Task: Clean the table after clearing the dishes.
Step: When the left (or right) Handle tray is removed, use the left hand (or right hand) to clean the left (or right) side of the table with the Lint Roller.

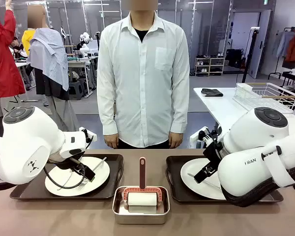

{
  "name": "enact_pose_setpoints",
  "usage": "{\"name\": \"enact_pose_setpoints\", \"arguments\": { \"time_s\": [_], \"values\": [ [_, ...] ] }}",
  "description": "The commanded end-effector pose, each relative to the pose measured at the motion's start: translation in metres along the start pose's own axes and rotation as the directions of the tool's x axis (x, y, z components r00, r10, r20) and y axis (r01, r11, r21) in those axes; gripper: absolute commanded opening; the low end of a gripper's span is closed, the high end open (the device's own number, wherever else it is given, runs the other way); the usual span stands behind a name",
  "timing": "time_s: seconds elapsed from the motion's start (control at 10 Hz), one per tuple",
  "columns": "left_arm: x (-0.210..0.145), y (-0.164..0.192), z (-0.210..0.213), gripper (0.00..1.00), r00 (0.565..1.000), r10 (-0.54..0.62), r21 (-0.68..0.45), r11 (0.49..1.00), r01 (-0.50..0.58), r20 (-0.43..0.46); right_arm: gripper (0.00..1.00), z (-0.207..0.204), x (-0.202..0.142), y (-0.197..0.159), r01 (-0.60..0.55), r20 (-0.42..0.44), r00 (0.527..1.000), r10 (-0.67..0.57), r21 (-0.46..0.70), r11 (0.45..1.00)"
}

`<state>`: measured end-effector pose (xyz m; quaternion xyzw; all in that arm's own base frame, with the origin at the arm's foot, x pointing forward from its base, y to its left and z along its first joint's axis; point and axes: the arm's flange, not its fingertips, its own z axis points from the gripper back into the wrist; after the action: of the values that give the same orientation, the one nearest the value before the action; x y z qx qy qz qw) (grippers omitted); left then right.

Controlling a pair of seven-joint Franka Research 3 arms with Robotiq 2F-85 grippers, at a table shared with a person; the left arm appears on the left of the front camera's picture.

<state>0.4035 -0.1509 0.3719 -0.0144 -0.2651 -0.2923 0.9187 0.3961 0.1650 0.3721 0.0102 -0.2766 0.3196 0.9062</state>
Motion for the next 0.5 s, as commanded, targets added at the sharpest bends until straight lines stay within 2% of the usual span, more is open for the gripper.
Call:
{"name": "enact_pose_setpoints", "arguments": {
  "time_s": [0.0, 0.4],
  "values": [
    [0.0, -0.0002, 0.0, 1.0, 1.0, 0.0, 0.0, 1.0, 0.0, 0.0, 1.0, 0.0, 0.0, 0.0, 0.0, 0.0, 1.0, 0.0, 0.0, 1.0],
    [0.0, -0.0002, 0.0, 1.0, 1.0, 0.0, 0.0, 1.0, 0.0, 0.0, 1.0, 0.0, 0.0, 0.0, 0.0, 0.0, 1.0, 0.0, 0.0, 1.0]
  ]
}}
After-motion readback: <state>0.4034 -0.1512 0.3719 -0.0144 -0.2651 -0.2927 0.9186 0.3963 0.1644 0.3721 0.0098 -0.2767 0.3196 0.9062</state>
